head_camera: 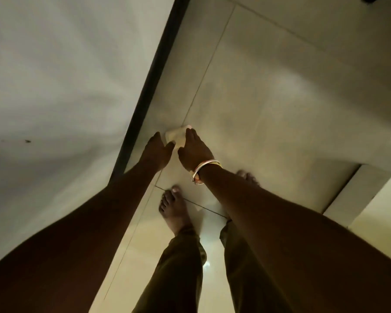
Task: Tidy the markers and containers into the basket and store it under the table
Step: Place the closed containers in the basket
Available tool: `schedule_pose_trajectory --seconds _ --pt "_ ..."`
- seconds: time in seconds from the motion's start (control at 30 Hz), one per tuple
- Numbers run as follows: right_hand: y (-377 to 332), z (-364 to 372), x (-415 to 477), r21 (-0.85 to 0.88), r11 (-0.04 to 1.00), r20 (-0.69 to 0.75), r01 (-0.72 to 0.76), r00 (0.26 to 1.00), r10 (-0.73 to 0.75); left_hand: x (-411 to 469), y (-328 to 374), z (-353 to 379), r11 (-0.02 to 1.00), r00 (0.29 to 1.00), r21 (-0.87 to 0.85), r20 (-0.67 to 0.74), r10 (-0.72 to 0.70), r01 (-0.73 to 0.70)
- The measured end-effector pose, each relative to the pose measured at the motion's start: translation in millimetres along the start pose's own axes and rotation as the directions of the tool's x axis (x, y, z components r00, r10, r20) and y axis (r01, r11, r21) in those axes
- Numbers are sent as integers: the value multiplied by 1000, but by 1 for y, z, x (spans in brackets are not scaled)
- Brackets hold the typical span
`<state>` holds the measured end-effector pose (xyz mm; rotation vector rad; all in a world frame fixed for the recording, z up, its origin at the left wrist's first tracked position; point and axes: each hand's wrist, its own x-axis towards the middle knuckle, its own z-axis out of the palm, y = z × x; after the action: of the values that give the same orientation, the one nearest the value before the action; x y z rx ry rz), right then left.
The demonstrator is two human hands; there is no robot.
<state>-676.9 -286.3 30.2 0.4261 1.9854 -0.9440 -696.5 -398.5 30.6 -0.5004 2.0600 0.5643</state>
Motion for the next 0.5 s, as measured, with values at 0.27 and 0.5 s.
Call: schedule_pose_trajectory --seconds 0.27,0.5 --pt "-4 11 1 257 957 22 -132 991 130 10 6 11 814 974 -535 127 -187 226" --pt "-37 -44 -63 416 907 -140 -61 982 130 -62 49 -32 750 999 -661 -19 -31 11"
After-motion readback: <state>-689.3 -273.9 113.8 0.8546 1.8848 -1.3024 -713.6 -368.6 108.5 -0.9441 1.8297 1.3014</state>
